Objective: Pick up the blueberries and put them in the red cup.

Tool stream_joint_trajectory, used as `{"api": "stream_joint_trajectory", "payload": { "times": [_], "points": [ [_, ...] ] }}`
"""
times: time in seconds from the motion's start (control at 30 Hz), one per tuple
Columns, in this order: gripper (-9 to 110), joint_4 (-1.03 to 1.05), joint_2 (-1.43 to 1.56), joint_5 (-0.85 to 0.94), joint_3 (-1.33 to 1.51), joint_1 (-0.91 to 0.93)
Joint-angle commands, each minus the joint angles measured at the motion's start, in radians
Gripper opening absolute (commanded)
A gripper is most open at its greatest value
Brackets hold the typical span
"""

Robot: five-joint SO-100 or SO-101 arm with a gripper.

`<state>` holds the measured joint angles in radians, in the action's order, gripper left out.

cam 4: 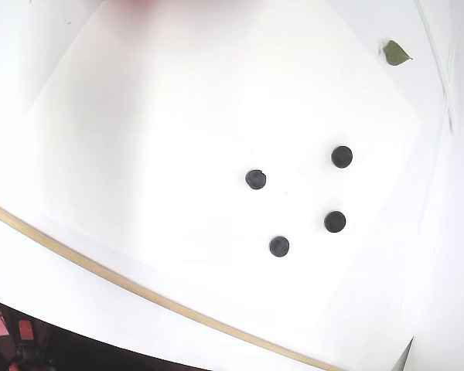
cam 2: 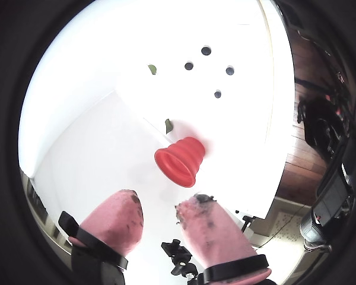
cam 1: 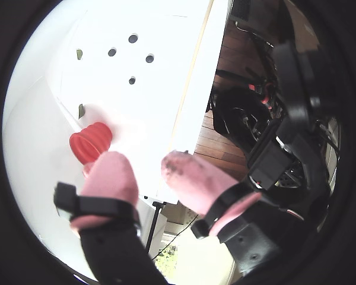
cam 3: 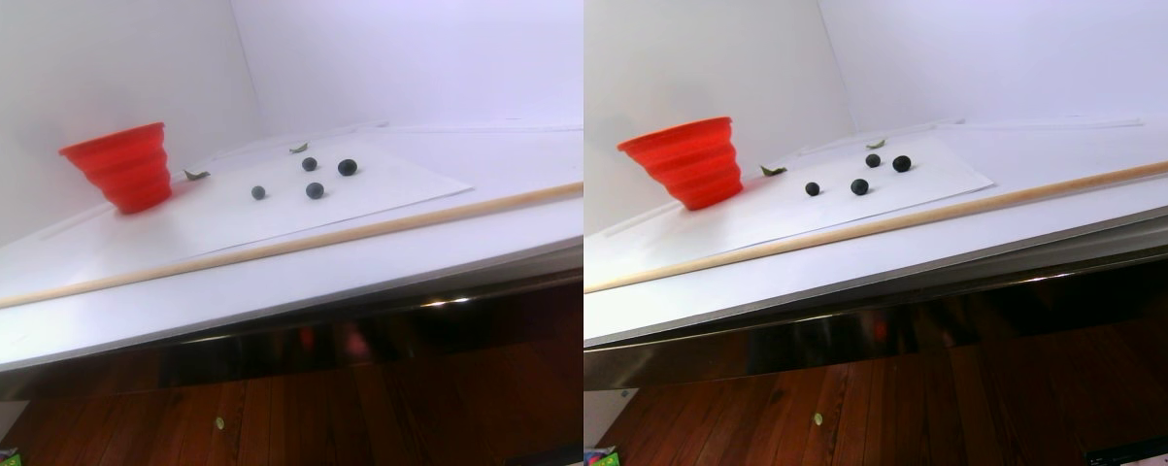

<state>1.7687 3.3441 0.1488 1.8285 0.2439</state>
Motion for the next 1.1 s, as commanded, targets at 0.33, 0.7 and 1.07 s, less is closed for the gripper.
{"api": "stream_joint_trajectory", "payload": {
  "times": [0.33, 0.7, 1.07],
  "points": [
    [11, -0.005, -0.003, 0.008, -0.012, -0.005],
    [11, -0.005, -0.003, 0.008, -0.012, -0.006],
    [12, -0.005, -0.012, 0.012, -0.011, -0.046]
  ]
}}
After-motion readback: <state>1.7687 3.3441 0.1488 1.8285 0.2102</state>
